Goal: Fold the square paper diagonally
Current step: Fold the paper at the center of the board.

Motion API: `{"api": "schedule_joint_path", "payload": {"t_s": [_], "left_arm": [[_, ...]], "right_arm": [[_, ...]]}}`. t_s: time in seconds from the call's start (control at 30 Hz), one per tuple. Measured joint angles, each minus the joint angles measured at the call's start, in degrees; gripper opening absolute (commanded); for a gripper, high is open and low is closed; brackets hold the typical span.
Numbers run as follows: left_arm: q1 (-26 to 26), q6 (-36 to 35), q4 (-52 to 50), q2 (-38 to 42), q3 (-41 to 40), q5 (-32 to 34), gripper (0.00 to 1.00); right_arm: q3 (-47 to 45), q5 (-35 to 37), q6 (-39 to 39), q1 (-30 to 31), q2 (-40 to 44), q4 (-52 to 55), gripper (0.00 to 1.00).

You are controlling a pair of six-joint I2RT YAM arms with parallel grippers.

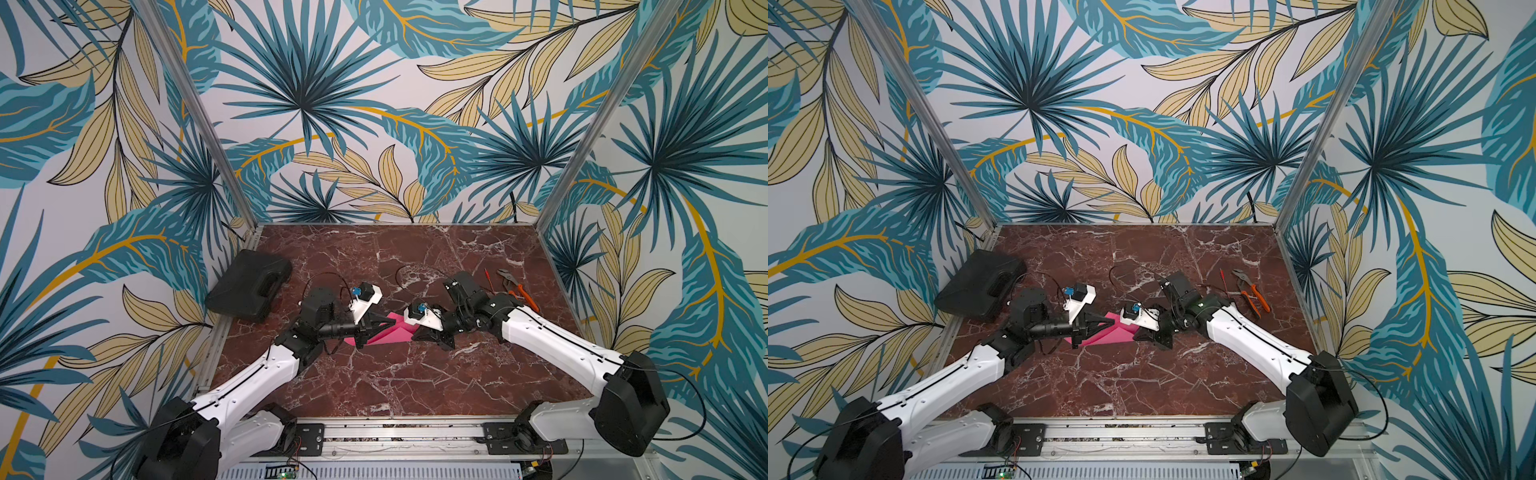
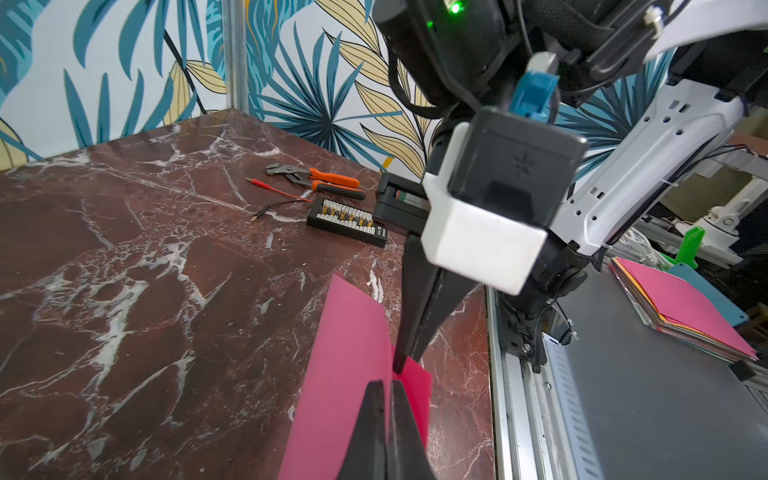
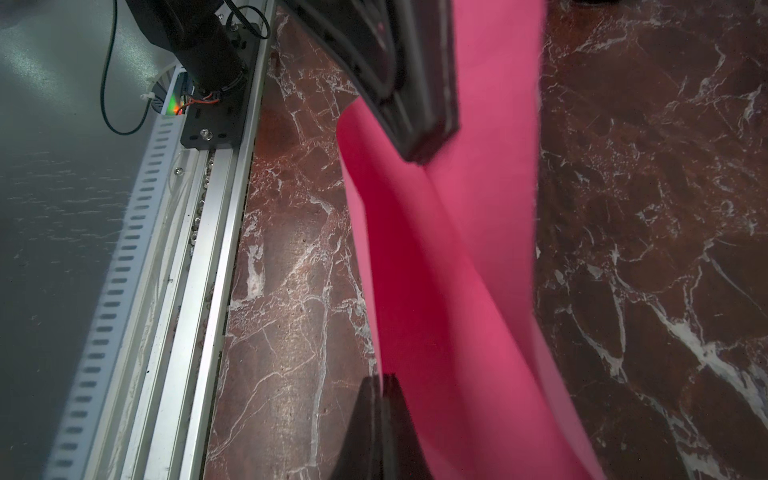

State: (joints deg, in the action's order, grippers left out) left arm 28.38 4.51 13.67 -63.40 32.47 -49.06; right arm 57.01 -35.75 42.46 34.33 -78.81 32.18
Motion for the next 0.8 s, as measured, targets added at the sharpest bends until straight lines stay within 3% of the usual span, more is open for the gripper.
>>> {"api": "schedule_joint_path", "payload": {"t_s": [0.47,0.8], "left_arm": [[-0.15,-0.04,4.28,-9.64,-0.15,-4.37,0.00],[-0.26,3.19,15.28,-18.58,-2.82,-5.09,0.00]], "right_arm": [[3.34,0.81,1.95,-1.42,-3.69,6.69,0.00],[3.39,4.42,1.95,-1.97,-4.68,11.17,0.00]]}}
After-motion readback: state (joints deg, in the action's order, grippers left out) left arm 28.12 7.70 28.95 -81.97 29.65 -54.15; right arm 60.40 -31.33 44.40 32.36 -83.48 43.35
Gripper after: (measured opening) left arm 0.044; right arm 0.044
